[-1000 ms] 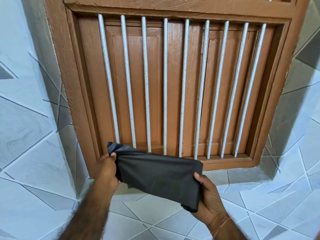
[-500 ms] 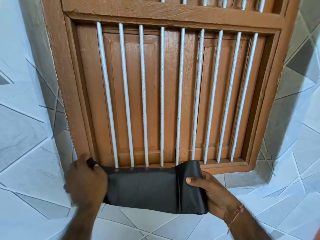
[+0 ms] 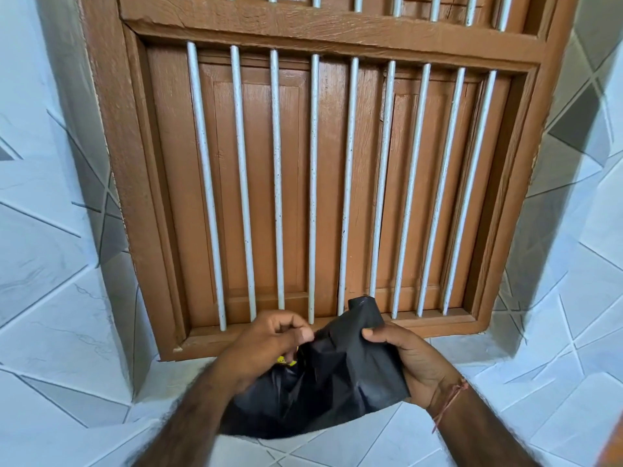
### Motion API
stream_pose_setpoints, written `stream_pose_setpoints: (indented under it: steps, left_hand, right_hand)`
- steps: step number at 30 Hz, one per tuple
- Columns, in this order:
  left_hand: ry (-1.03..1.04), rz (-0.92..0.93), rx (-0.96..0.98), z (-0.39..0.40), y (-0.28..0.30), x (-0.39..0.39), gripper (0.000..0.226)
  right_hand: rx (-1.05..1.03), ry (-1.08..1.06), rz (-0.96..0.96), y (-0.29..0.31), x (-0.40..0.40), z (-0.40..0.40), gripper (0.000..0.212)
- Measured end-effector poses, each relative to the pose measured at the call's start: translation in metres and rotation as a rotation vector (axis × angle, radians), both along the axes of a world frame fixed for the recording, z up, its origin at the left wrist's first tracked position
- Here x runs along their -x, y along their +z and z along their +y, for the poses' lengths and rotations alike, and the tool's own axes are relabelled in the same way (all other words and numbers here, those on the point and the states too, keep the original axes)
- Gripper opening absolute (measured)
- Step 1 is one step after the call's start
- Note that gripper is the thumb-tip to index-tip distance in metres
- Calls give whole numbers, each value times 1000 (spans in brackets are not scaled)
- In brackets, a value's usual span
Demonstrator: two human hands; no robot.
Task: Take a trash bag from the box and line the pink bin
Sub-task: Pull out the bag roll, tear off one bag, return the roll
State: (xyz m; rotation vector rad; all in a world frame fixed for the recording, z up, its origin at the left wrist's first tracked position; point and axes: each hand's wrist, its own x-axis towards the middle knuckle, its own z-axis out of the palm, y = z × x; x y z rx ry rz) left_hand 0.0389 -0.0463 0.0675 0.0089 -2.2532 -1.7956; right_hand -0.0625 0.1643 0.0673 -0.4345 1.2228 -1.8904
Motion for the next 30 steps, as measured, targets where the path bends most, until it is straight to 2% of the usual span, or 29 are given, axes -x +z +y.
stream_pose_setpoints:
  steps: [2, 4, 6, 8, 11, 13, 18, 21, 23, 30]
  left_hand:
    - [14, -20, -19, -9, 4, -2, 16]
    - [25, -65, 13, -11, 8, -3, 6]
    - [-46, -152, 121, -6, 9, 0, 29]
    - [-185, -223, 112, 0, 8, 7, 46]
    - [-287, -214, 41, 2, 1, 10, 29]
    - [-246, -166, 12, -5, 0, 6, 10]
    - [-157, -132, -98, -32, 5, -1, 28]
    - [-140, -126, -190, -36, 7, 0, 14]
    - [-74, -115, -168, -36, 9, -1, 9]
    - [131, -153, -144, -48, 9, -8, 17]
  right_hand:
    - [-16, -25, -4, -1, 2, 2, 32]
    - [-30, -13, 41, 0, 0, 0, 29]
    - [-46, 21, 103, 4, -4, -4, 28]
    - [-52, 62, 142, 7, -8, -11, 31]
    - [-92, 55, 164, 8, -7, -15, 38]
    - [-84, 35, 128, 5, -3, -12, 44]
    - [-18, 24, -59, -13, 1, -3, 64]
    - [51, 61, -97, -21, -5, -5, 72]
    - [82, 53, -114, -24, -5, -6, 74]
    - [193, -1, -149, -29, 0, 1, 71]
